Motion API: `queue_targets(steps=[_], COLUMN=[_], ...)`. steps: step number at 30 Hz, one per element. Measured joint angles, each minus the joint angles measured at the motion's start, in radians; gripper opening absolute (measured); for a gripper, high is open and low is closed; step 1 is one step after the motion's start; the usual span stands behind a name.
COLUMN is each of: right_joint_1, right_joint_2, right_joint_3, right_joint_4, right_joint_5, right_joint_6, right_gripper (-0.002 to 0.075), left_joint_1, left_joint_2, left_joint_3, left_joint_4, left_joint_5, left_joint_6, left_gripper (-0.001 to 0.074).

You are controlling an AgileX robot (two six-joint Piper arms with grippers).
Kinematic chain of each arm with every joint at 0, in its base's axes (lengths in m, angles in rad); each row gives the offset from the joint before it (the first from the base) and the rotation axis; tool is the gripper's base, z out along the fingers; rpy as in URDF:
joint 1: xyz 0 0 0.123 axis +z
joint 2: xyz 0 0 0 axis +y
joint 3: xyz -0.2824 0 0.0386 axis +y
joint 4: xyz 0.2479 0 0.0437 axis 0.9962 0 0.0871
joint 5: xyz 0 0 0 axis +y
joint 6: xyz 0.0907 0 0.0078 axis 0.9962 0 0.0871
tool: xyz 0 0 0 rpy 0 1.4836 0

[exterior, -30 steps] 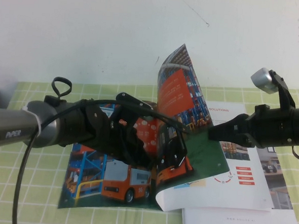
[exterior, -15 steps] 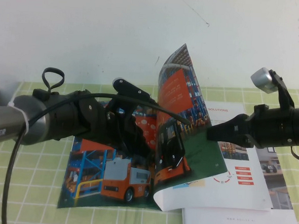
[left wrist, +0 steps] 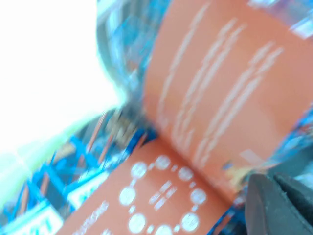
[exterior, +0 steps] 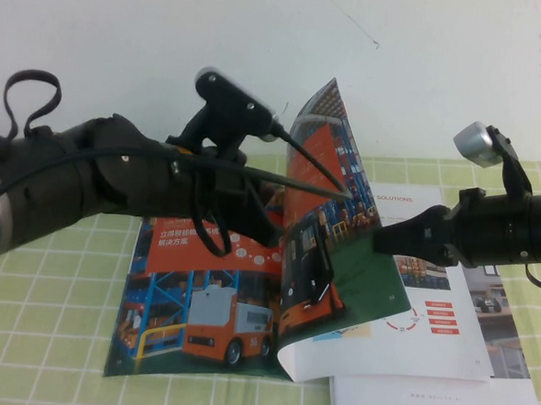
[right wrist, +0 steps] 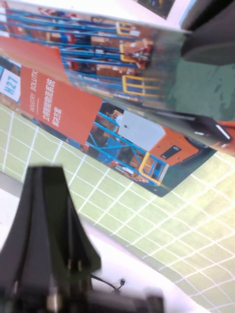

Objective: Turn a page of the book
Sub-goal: Open the closed book

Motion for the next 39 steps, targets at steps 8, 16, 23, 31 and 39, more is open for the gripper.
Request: queue_targets(steps=[8, 16, 23, 31, 39], right_joint_1=[0.0, 0.0, 0.0, 0.0, 0.0], right_joint_2=[0.0, 0.0, 0.0, 0.0, 0.0], right_joint_3=[0.0, 0.0, 0.0, 0.0, 0.0], right_joint_4=[0.001, 0.002, 0.002, 0.002, 0.0], right_joint_5=[0.004, 0.004, 0.004, 0.004, 0.004], right_joint_6=[-0.012, -0.013, -0.013, -0.015, -0.015], right_gripper=[0.0, 0.0, 0.0, 0.0, 0.0], left_joint_1=[-0.252, -0.5, -0.555, -0.555, -0.555], left_joint_2=[-0.046, 0.02, 0.144, 0.237, 0.298], left_joint_3=[0.0, 0.005, 0.005, 0.005, 0.012], left_joint_4=[0.0, 0.0, 0.004, 0.01, 0.012], left_joint_5=[0.013, -0.016, -0.135, -0.237, -0.366], left_joint_6=[0.128, 0.268, 0.399, 0.49, 0.549], left_gripper=[-0.0004, -0.0004, -0.0004, -0.0004, -0.0004])
